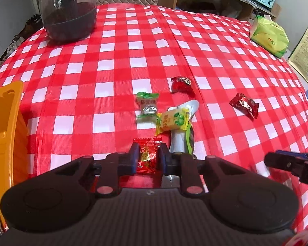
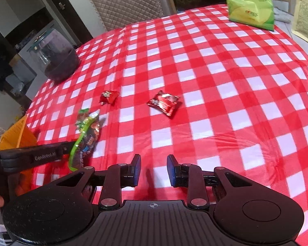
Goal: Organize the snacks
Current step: 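Grasp the silver-and-green packet with the right gripper while the left gripper holds the candy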
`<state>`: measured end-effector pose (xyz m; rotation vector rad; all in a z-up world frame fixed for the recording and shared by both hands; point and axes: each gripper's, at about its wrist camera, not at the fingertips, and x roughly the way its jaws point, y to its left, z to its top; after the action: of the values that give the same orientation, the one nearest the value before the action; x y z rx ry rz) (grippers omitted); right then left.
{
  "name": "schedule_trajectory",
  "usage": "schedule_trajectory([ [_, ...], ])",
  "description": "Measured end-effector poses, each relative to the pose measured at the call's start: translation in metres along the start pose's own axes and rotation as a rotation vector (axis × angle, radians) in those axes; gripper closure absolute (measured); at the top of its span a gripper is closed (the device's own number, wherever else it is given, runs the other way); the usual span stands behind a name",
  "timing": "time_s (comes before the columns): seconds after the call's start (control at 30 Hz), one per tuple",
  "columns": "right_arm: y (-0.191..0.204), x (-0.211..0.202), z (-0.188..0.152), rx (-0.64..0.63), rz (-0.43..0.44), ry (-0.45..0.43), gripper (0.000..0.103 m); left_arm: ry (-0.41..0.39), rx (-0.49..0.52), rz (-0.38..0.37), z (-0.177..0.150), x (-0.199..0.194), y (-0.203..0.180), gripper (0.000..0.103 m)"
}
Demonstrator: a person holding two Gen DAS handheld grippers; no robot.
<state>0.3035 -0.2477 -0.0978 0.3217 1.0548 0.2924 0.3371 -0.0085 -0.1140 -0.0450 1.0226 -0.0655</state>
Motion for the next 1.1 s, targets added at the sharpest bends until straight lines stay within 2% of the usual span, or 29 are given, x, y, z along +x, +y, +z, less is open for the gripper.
schedule_trajectory([
  [0.2,0.024,0.01,0.006,-0.041,0.047,-0.003,0.075,-0.002,0.0,0.008,-0.004,-0.008,0.004,0.085],
  [0.57,0.078,0.043,0.015,-0.102,0.176,0.015,0.075,-0.068,-0.05,0.027,0.002,-0.036,0.027,0.085],
  [0.83,0.094,0.069,0.02,-0.125,0.095,0.046,0.075,-0.071,-0.074,0.026,-0.002,-0.041,0.037,0.085],
  [1.1,0.095,0.073,0.015,-0.185,0.069,0.049,0.079,-0.076,-0.077,0.027,-0.007,-0.047,0.037,0.085],
])
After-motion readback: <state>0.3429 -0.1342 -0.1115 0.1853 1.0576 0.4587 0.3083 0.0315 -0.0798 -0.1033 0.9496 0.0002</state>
